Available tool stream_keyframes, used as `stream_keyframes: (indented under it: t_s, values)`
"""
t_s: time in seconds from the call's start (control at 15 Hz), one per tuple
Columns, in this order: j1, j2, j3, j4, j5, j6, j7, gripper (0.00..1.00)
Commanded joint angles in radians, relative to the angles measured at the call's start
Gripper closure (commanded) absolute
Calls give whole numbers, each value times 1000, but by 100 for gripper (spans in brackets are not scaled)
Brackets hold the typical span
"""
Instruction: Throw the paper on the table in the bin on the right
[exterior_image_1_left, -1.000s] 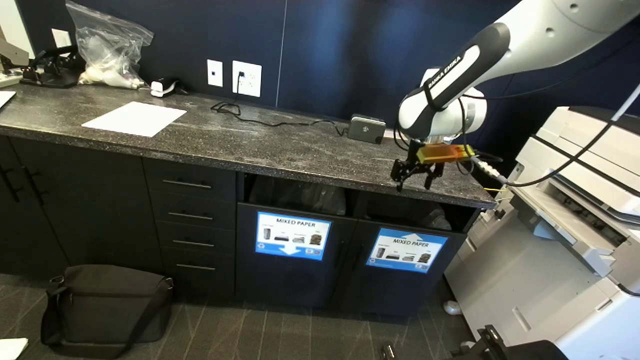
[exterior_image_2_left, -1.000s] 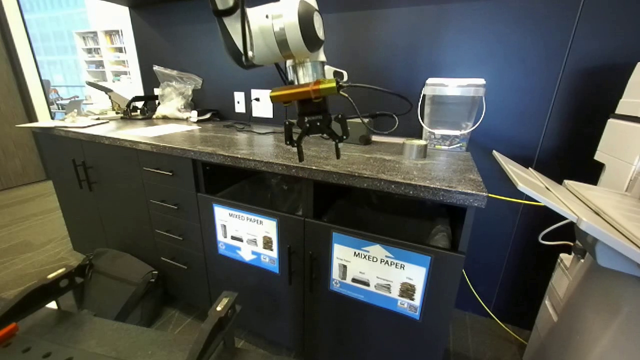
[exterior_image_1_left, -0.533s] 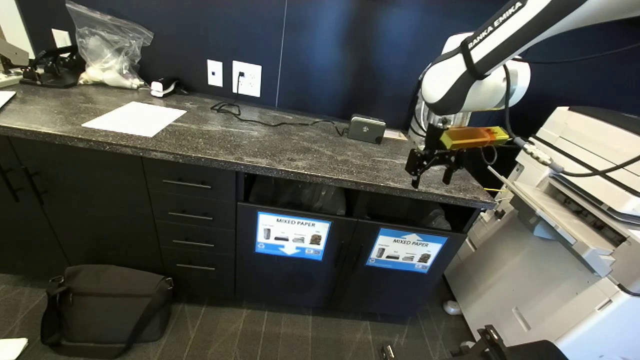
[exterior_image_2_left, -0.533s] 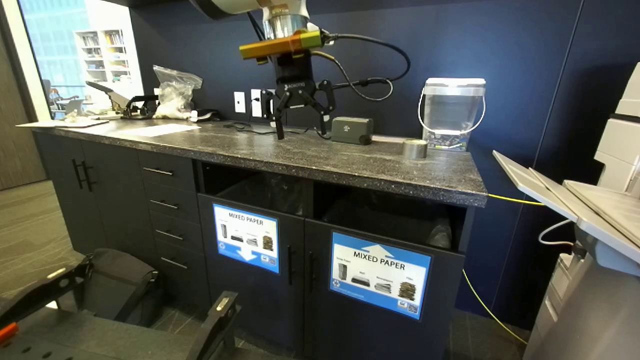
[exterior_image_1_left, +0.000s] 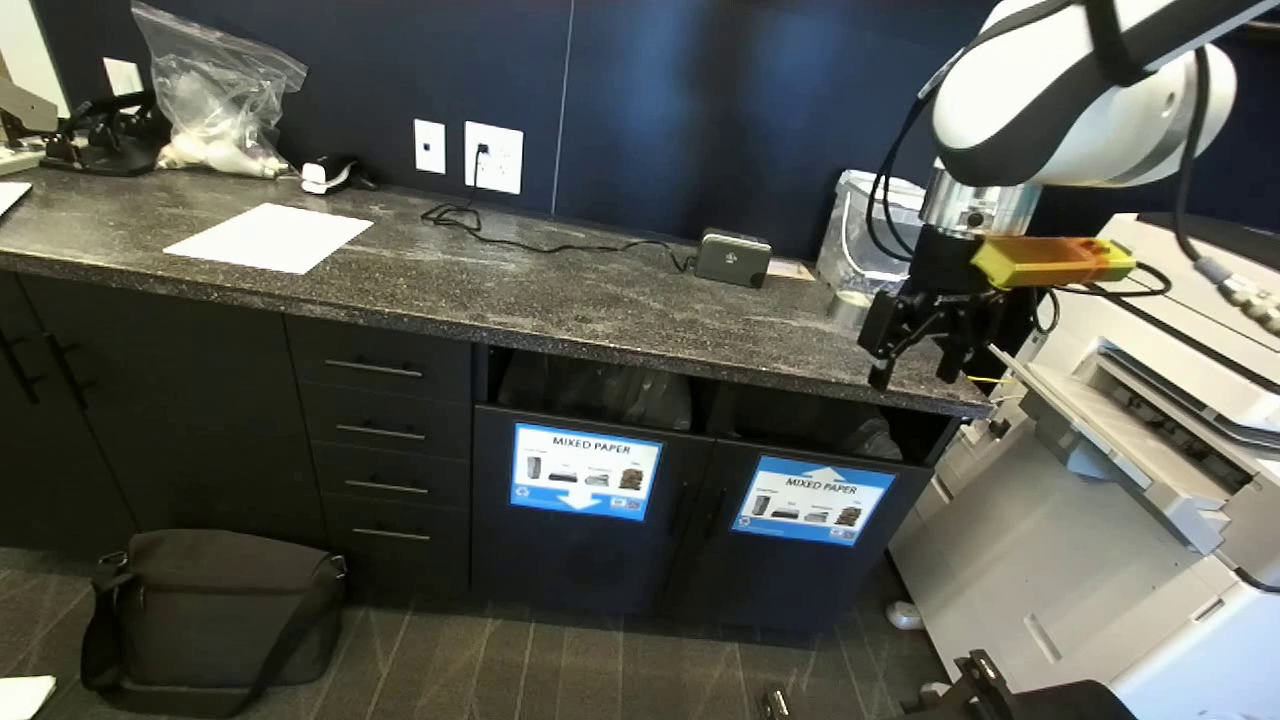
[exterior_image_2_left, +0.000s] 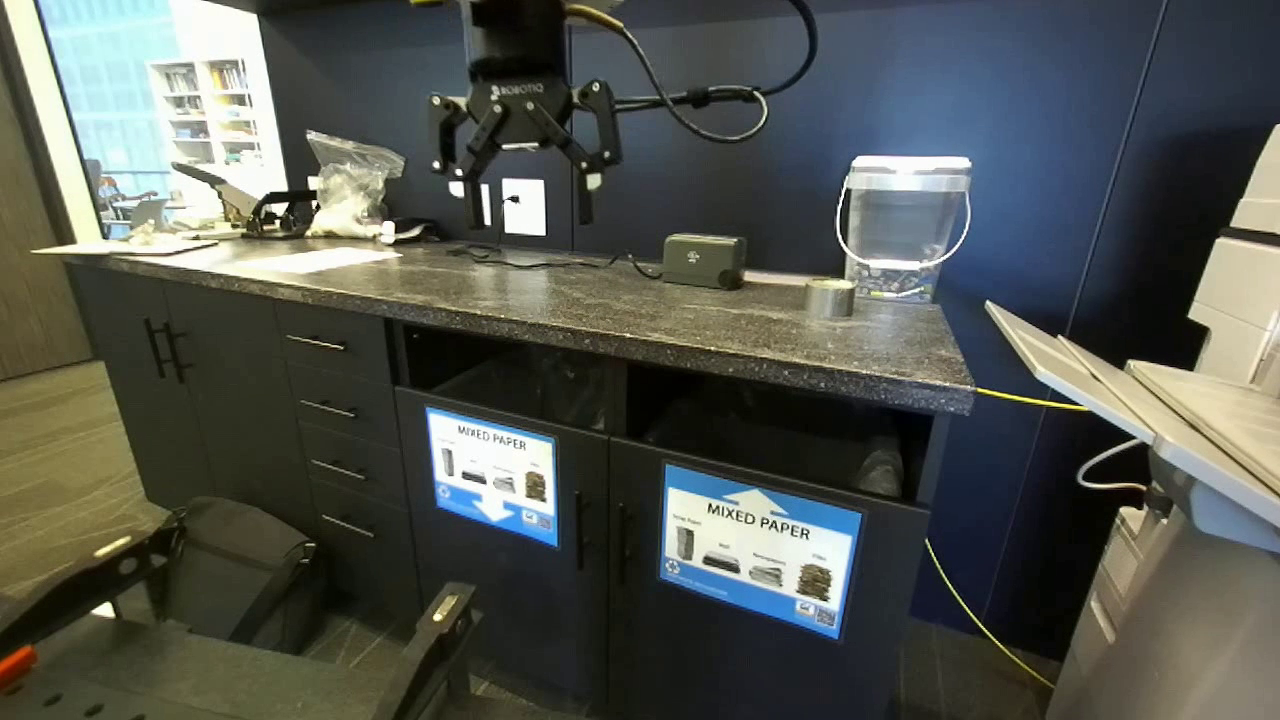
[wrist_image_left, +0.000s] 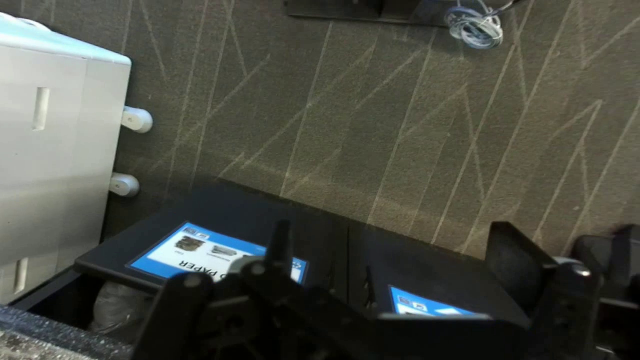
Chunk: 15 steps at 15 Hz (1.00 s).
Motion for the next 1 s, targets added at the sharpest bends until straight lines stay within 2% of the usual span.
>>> stream_keyframes:
  t_s: [0.0,0.2,0.4,0.47,0.53,0.6,0.93]
  values:
    - [1,-252,9,-175,120,-2,-99,0]
    - [9,-402,5,-261,185,0,-128,0]
    - [-1,-517,16,-321,172,-7,-114,0]
    - [2,-490,15,-256,169,-39,-117,0]
    - [-1,-516,16,-266,164,-40,-114,0]
    - [-3,-465,13,-264,162,-23,-107,0]
    - [-3,-498,13,-263,161,-36,-106,0]
